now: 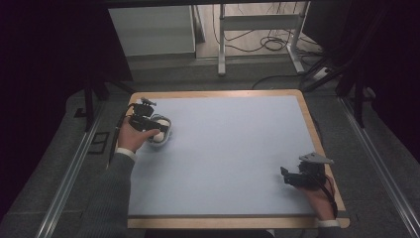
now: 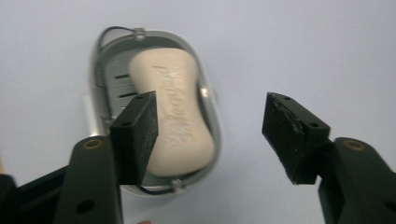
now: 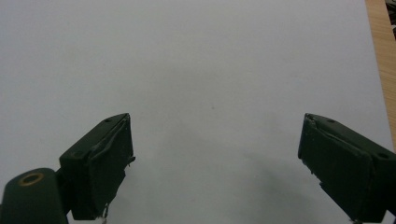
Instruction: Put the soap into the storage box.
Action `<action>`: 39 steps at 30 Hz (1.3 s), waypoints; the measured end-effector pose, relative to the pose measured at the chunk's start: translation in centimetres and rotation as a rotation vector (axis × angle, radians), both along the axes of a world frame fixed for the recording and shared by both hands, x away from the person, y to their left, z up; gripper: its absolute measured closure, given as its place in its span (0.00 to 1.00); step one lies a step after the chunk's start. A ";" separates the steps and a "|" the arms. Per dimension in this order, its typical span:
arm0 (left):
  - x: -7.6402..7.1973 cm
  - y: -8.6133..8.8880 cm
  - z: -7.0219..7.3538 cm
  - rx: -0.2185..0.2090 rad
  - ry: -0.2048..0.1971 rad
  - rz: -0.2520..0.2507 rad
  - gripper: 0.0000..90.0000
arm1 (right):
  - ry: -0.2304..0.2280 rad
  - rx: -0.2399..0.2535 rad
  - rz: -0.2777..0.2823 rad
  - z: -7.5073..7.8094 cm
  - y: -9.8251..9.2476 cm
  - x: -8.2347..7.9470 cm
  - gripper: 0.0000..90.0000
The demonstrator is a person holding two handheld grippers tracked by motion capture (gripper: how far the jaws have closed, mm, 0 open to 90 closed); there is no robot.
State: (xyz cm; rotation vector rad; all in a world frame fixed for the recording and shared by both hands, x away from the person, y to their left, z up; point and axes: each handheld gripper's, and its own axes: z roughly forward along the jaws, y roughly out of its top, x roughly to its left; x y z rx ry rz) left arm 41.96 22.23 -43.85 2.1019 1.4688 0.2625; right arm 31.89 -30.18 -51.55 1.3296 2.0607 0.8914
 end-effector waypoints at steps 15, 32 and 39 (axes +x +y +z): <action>-5.9 -1.6 -2.8 -0.046 -0.076 -0.133 0.32 | -0.012 -0.002 -0.002 0.2 0.0 -0.2 0.11; -11.1 -1.2 -7.3 -0.114 -0.062 -0.172 0.29 | -0.036 -0.013 -0.008 0.6 0.2 -0.6 0.11; -11.7 -0.8 -8.0 -0.122 -0.075 -0.155 0.29 | -0.047 -0.002 0.001 0.9 0.5 -1.0 0.11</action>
